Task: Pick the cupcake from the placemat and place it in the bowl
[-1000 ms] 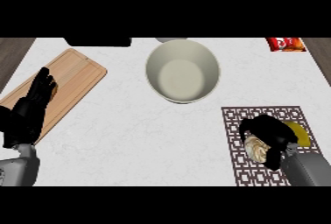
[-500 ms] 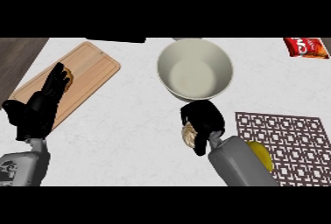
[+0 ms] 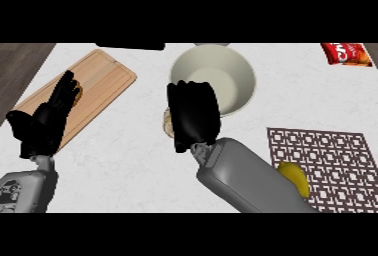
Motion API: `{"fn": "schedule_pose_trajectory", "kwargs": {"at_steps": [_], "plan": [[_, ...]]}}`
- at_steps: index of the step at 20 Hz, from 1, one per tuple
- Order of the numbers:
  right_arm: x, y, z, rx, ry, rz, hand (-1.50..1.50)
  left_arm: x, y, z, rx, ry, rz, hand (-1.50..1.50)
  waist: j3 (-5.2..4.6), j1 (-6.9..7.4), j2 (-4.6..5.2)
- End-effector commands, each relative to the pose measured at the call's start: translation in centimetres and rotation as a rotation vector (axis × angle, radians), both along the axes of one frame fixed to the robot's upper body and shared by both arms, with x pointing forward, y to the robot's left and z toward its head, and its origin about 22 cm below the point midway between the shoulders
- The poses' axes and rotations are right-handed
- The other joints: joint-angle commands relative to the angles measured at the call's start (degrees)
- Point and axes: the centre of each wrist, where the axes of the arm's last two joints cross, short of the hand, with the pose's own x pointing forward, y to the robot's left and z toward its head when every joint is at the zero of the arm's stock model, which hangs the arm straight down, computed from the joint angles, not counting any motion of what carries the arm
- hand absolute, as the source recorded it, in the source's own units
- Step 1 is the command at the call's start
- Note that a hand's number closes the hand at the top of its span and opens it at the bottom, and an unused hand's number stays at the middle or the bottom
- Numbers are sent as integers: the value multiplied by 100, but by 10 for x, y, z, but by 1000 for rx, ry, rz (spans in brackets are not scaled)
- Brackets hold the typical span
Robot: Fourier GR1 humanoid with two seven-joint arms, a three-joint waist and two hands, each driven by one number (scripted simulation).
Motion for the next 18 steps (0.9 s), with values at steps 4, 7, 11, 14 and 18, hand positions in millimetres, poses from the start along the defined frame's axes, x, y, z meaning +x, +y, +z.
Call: {"fn": "schedule_pose_trajectory", "kwargs": {"at_steps": [4,7,11,14,18], "plan": [[-31,40,63,232,-196,-92,150,-1,-3,0,-12,4,6,0,2,-123,-9],[-25,47,72,230,-205,-142,150,-18,17,-4,-15,12,45,0,4,-211,-14],[4,46,98,266,-208,-174,150,-11,7,-12,1,0,50,0,3,-285,12],[28,30,81,332,-173,-167,150,-12,17,-8,-4,-6,55,0,5,-322,26],[68,12,60,340,-170,-172,150,-8,13,5,5,-2,56,0,9,-329,35]]}}
